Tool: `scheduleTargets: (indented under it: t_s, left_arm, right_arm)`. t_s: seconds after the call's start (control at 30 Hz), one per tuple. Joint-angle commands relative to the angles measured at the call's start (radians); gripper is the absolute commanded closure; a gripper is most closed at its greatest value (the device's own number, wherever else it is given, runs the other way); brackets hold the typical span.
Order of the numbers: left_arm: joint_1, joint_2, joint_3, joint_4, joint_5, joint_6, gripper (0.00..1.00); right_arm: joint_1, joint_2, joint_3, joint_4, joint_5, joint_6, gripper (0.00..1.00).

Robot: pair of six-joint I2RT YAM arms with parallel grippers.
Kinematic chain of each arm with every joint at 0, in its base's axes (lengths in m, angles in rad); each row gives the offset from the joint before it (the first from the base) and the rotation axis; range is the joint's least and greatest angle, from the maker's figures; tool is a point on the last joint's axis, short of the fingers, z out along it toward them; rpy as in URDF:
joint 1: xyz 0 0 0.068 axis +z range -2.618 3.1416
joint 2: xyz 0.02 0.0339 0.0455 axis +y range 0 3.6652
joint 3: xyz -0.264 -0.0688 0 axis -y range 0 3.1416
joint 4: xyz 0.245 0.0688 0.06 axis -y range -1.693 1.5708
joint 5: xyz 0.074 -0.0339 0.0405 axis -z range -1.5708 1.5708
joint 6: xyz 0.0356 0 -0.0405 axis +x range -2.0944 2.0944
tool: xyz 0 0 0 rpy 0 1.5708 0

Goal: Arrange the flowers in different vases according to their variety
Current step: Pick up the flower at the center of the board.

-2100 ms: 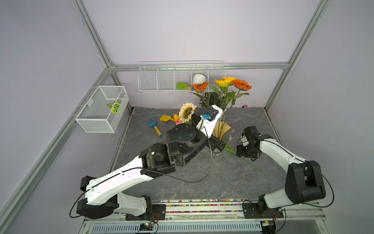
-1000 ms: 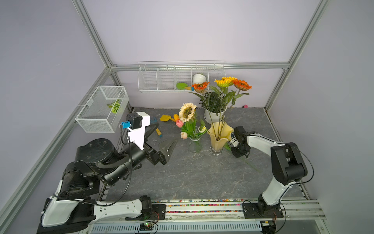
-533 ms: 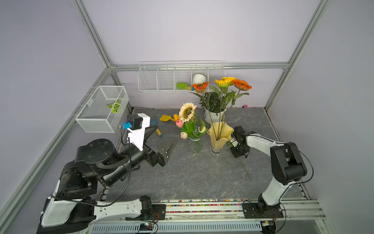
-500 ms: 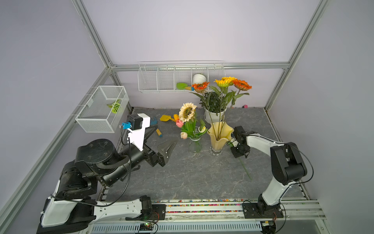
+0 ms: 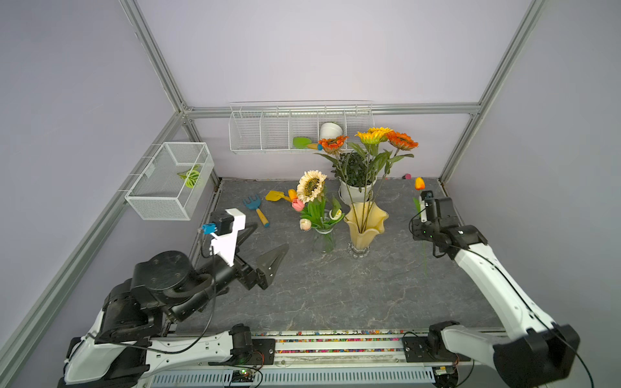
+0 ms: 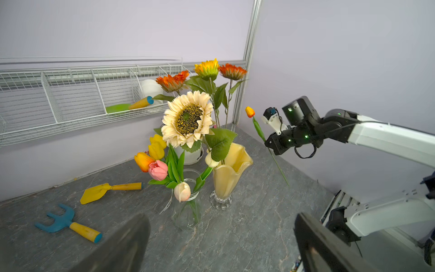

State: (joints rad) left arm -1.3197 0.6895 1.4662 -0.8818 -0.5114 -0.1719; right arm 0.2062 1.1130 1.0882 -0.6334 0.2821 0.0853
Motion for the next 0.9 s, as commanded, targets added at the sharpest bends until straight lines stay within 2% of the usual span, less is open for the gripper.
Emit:
scheduleTargets:
  t_s: [0.0,0.1,0.3,0.57,0.67,0.87]
  left_arm:
    - [-0.004,-0.036,-0.026,0.055,0.005,-0.005,0.0]
    - [-0.003,-0.036,-0.029,0.045,0.007,0.001,0.0]
    - [-0.004,0.001,-0.025,0.041,0.029,0.03,0.0]
    - [-0.004,0.006,-0.045,0.087,0.03,0.072,0.0]
    - [-0.004,-0.012,-0.052,0.097,0.032,0.072,0.0]
    - [-0.004,-0.066,-0.076,0.134,0.053,0.073,0.0]
  right_arm:
    - [0.038,-0.118,-0.019,0.106,-0.075,-0.052,1.0]
    - [0.145,-0.185,0.005,0.141,-0.08,-0.127,1.0]
    - [0.48,-0.205,0.099,0.192,0.022,-0.284,1.0]
    - [0.921,-0.163,0.092,0.456,0.16,-0.514,1.0]
    - [1.021,-0.115,0.042,0.618,0.158,-0.579,1.0]
    - [1.048,-0.016,-0.072,0.98,0.071,-0.542,1.0]
